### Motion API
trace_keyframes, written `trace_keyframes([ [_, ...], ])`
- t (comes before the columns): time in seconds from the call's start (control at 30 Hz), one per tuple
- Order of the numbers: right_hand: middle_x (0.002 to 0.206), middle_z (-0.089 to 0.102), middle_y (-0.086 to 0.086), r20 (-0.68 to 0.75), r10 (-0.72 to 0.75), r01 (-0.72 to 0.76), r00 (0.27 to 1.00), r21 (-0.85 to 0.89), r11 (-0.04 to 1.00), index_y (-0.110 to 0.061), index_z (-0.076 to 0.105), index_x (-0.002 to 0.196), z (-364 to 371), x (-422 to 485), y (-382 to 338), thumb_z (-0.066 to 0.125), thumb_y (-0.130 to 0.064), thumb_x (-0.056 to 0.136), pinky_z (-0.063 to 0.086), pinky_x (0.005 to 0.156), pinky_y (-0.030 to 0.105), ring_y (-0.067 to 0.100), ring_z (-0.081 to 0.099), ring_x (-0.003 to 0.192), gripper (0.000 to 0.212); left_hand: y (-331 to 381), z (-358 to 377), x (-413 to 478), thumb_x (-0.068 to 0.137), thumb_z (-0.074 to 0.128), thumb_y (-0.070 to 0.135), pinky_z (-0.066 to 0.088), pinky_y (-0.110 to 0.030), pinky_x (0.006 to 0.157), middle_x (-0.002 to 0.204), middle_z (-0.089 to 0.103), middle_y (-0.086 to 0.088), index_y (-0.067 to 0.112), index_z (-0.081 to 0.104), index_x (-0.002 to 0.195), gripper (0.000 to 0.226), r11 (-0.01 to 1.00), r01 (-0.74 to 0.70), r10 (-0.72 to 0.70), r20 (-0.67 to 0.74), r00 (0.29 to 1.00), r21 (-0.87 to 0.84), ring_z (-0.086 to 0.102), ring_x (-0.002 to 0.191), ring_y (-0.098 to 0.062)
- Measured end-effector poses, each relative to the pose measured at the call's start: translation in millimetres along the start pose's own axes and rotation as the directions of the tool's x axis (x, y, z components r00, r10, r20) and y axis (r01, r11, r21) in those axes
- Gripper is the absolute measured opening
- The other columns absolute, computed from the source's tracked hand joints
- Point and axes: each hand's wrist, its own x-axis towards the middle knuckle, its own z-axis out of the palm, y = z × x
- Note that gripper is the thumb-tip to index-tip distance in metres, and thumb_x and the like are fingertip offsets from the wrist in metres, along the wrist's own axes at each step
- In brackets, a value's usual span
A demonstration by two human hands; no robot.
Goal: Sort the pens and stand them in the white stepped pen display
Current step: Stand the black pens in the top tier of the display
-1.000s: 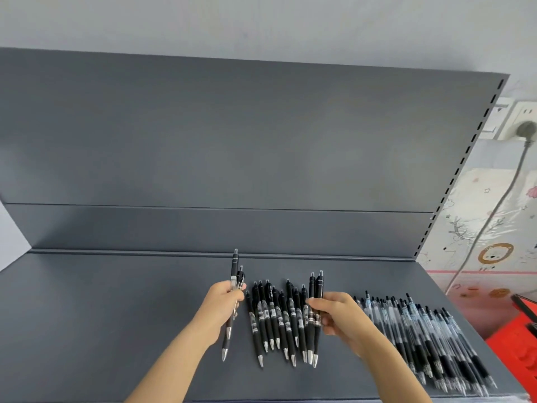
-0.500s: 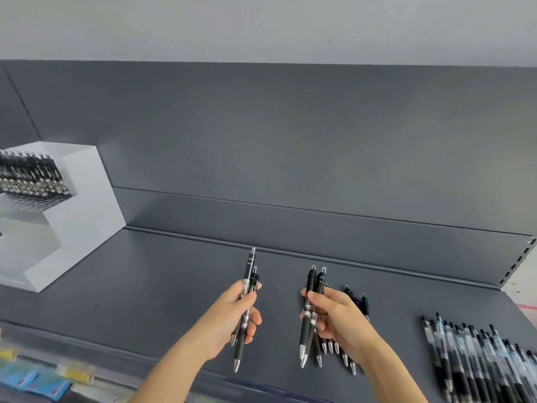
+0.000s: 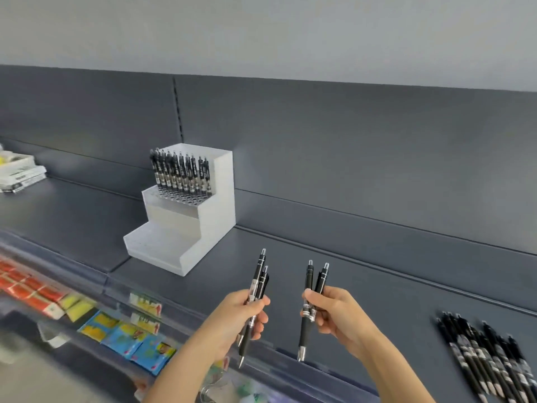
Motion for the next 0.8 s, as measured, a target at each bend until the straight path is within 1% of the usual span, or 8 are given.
trace_keyframes([
  [0.1,0.065,0.044,0.003,0.009,-0.026,0.026,1.000,-0.010,1.000,-0.009,0.054,0.080,51,16,-11,0.061,-0.017,0.089,0.031,0.046,0.020,0.011,0.038,0.046,0.014,4,-45,-9,0.097,0.047,0.017,0.051,-0.029,0.055,0.065,0.059,-0.008,0.008,0.056,0.106,0.016,0.998,0.010,-0.009,0.016,1.000,-0.064,0.055,0.054,-0.019],
  [0.23,0.063,0.044,0.000,0.009,-0.041,0.041,0.999,-0.042,0.998,-0.010,0.057,0.081,98,33,-21,0.065,-0.017,0.086,0.032,0.047,0.020,0.010,0.038,0.047,0.012,1,-89,-7,0.098,0.043,0.014,0.041,-0.025,0.050,0.060,0.054,-0.005,0.009,0.055,0.108,0.016,0.997,-0.077,0.077,-0.014,0.997,-0.006,0.045,0.048,-0.014],
  [0.43,0.055,0.042,-0.001,-0.016,-0.051,0.049,0.999,-0.109,0.993,-0.009,0.053,0.076,134,66,-34,0.071,-0.018,0.081,0.032,0.047,0.021,0.012,0.037,0.047,0.021,5,-121,13,0.094,0.048,0.009,0.038,-0.022,0.050,0.053,0.056,0.003,0.002,0.060,0.091,0.014,0.994,-0.111,0.110,-0.044,0.993,-0.011,0.044,0.048,-0.011],
  [0.53,0.052,0.041,-0.001,-0.008,-0.063,0.061,0.998,-0.123,0.991,-0.007,0.052,0.078,147,89,-43,0.071,-0.018,0.081,0.031,0.047,0.021,0.012,0.036,0.047,0.023,11,-132,28,0.093,0.051,0.011,0.038,-0.022,0.051,0.055,0.055,0.003,0.003,0.058,0.085,0.013,0.992,-0.130,0.130,-0.043,0.991,0.007,0.044,0.050,-0.012],
  [0.6,0.053,0.040,-0.001,0.002,-0.085,0.085,0.996,-0.121,0.989,-0.006,0.051,0.077,153,105,-49,0.070,-0.017,0.082,0.031,0.045,0.021,0.011,0.036,0.045,0.022,15,-140,41,0.091,0.053,0.011,0.038,-0.024,0.054,0.056,0.053,0.003,0.006,0.057,0.081,0.012,0.988,-0.152,0.153,-0.040,0.987,0.040,0.043,0.052,-0.013],
  [0.7,0.051,0.039,-0.003,0.028,-0.125,0.127,0.992,-0.099,0.987,-0.006,0.050,0.075,160,128,-58,0.068,-0.013,0.083,0.029,0.043,0.020,0.010,0.035,0.043,0.021,26,-150,60,0.084,0.063,0.015,0.037,-0.024,0.055,0.057,0.049,0.002,0.012,0.057,0.078,0.010,0.984,-0.155,0.161,-0.068,0.985,0.084,0.042,0.052,-0.013],
  [0.73,0.050,0.040,-0.003,0.038,-0.134,0.137,0.990,-0.092,0.986,-0.007,0.051,0.073,161,135,-61,0.068,-0.012,0.083,0.028,0.043,0.020,0.010,0.035,0.043,0.020,31,-153,65,0.079,0.068,0.020,0.037,-0.024,0.055,0.058,0.048,0.001,0.012,0.057,0.079,0.014,0.984,-0.150,0.157,-0.082,0.984,0.093,0.042,0.052,-0.013],
  [0.8,0.048,0.042,-0.004,0.059,-0.142,0.146,0.988,-0.078,0.986,-0.009,0.053,0.069,164,149,-65,0.067,-0.010,0.083,0.028,0.044,0.020,0.010,0.034,0.044,0.020,39,-159,76,0.066,0.073,0.028,0.038,-0.024,0.055,0.067,0.051,-0.003,0.010,0.059,0.086,0.030,0.985,-0.141,0.150,-0.093,0.984,0.096,0.044,0.057,-0.014],
])
